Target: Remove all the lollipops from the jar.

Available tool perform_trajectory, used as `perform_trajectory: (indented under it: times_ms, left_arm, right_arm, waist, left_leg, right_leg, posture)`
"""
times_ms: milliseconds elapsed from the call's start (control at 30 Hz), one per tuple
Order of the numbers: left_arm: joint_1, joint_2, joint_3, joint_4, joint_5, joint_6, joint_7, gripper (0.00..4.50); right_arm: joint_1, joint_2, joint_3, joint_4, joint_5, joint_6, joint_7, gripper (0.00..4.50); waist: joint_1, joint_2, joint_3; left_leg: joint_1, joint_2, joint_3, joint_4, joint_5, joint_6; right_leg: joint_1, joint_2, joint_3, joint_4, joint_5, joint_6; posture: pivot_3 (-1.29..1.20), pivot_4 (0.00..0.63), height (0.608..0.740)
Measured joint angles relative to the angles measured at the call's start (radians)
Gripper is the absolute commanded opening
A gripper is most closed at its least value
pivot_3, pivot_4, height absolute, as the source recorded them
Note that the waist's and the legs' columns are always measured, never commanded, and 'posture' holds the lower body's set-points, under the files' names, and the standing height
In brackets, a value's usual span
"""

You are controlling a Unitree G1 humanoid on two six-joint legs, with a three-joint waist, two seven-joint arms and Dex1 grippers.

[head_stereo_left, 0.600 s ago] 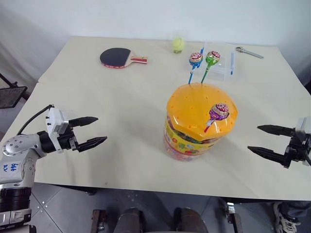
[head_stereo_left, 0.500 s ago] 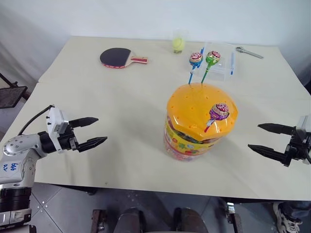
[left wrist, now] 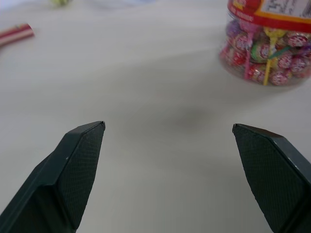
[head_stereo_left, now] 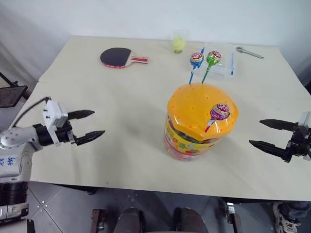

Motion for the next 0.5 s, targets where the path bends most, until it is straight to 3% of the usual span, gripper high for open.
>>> perform_trajectory:
  times_ms: [167,333,500]
  left_arm:
    - [-0.272,0.030,-0.034,0.069,-0.009,0.002,-0.064,4.48]
    - [-0.487,-0.119,-0.121,0.135,-0.028,0.013,-0.110,4.48]
    - [-0.587,-0.247,-0.173,0.198,-0.045,0.021,-0.168,4.48]
  right_arm:
    - [-0.002,0.000,-0.036,-0.052,0.026,0.011,-0.001,4.50]
    - [-0.010,0.000,-0.108,-0.146,0.121,0.115,-0.050,4.50]
    - [0.038,0.005,-0.165,-0.278,0.220,0.217,-0.086,4.50]
  waist:
    - [-0.003,0.000,0.000]
    - [0.000,-0.002,0.001]
    - [-0.001,-0.003,0.001]
  left_leg:
    - [0.000,-0.001,0.000,0.000,0.000,0.000]
    - [-0.001,-0.001,-0.001,0.002,0.000,0.000]
    - [-0.001,-0.001,-0.001,0.001,0.000,0.000]
  right_leg:
    - [0.000,0.000,0.000,0.001,0.000,0.000]
    - [0.000,0.000,-0.001,0.001,0.000,0.000]
    - [0.000,0.000,-0.002,0.001,0.000,0.000]
  posture:
    - [0.00,0.150,0.740]
    - [0.00,0.150,0.740]
    - [0.00,0.150,0.740]
